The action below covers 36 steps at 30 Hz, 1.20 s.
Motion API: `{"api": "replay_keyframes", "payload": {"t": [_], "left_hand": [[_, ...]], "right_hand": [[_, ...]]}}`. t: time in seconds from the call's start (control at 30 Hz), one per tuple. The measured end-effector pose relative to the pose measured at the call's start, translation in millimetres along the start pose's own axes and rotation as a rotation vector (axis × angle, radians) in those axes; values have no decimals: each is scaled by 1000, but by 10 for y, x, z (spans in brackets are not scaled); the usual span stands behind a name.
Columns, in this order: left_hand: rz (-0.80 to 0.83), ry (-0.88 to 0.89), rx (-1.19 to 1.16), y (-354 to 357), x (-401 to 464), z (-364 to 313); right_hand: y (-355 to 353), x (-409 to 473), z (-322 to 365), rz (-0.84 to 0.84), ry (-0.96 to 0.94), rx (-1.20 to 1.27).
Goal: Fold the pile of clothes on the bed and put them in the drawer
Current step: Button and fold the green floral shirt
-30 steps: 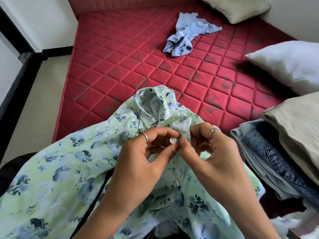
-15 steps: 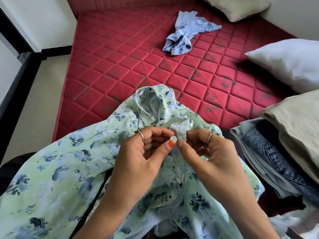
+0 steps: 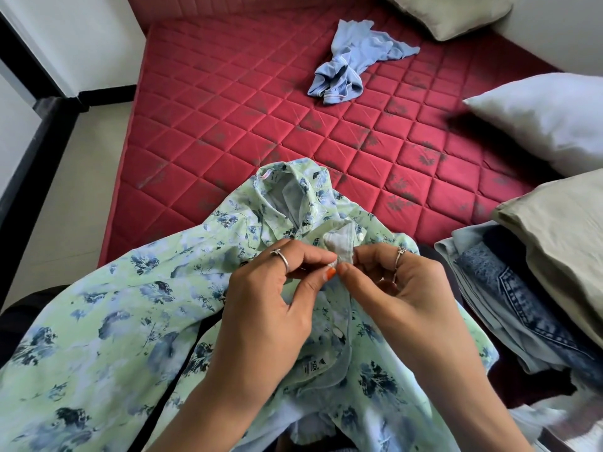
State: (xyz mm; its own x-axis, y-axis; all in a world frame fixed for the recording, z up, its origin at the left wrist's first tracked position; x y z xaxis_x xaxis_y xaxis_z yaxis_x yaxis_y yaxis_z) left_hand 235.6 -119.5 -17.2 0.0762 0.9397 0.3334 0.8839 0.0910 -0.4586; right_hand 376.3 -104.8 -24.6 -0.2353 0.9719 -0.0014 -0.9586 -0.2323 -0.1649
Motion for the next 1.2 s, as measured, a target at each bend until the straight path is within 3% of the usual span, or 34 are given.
{"api": "replay_keyframes", "payload": {"t": [0.4,0.73,0.93,1.2], "left_hand": [[20,-251,-510,96,3,167],[2,-349,-700,215,-47,214],[-2,-402,-719,241,-55,215],[111,-445,-532,237,-69,236]], "right_hand": [[-2,26,-101,41,72,236],[39,14,-172,92,148,302],[30,18,-207,90,78,93],[4,14,-235,-58,-49,-231]]}}
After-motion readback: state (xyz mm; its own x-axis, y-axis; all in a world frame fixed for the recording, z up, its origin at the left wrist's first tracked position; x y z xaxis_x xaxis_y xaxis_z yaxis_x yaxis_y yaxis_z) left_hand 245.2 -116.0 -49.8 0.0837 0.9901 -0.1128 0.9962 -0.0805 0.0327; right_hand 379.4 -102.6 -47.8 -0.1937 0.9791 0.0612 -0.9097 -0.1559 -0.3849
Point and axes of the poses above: each hand's wrist, its own x-axis towards the middle knuckle, its own y-axis out of the palm, z = x × y, the point moved 5 cm from there along x, towards the middle knuckle, and after that the axes turned 8 degrees about z, right-handed, at the moved point
